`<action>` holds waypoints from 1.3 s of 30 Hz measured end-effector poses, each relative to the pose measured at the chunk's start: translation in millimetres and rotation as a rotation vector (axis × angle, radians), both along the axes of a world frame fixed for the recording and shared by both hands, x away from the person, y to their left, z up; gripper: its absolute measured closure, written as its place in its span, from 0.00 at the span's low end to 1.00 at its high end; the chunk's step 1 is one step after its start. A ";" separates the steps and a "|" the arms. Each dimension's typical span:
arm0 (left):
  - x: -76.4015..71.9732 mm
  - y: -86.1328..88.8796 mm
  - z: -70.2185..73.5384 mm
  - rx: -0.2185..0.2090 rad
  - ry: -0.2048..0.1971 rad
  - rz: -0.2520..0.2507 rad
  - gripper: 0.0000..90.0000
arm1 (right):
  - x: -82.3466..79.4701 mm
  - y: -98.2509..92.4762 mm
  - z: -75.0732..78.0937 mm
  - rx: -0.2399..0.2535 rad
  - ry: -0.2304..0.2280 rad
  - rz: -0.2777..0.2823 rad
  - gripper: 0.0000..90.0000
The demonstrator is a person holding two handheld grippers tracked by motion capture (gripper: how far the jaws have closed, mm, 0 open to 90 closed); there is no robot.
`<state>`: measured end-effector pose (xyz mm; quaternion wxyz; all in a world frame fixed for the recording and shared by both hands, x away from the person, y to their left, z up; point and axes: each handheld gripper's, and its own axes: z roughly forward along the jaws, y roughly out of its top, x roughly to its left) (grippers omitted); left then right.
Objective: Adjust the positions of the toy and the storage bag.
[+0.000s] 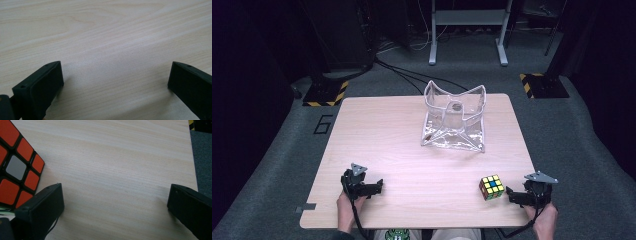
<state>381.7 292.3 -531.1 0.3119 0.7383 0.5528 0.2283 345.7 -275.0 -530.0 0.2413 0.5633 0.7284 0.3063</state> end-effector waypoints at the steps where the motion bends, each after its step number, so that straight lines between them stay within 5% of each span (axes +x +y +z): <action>1: 0.0 0.0 0.0 0.000 0.000 0.000 0.00 | -0.1 0.2 0.0 0.001 0.001 -0.001 0.00; 11: 0.3 -1.6 -0.5 -0.003 -0.007 0.029 0.00 | 0.3 -0.1 0.0 0.001 0.001 0.001 0.00; 16: 4.0 -0.8 -0.4 -0.001 -0.006 0.107 0.00 | 0.4 0.1 0.0 0.002 0.002 0.000 0.00; 39: 1.7 -2.6 0.1 0.019 -0.014 0.117 0.00 | -1.0 3.4 0.3 0.001 0.003 -0.017 0.00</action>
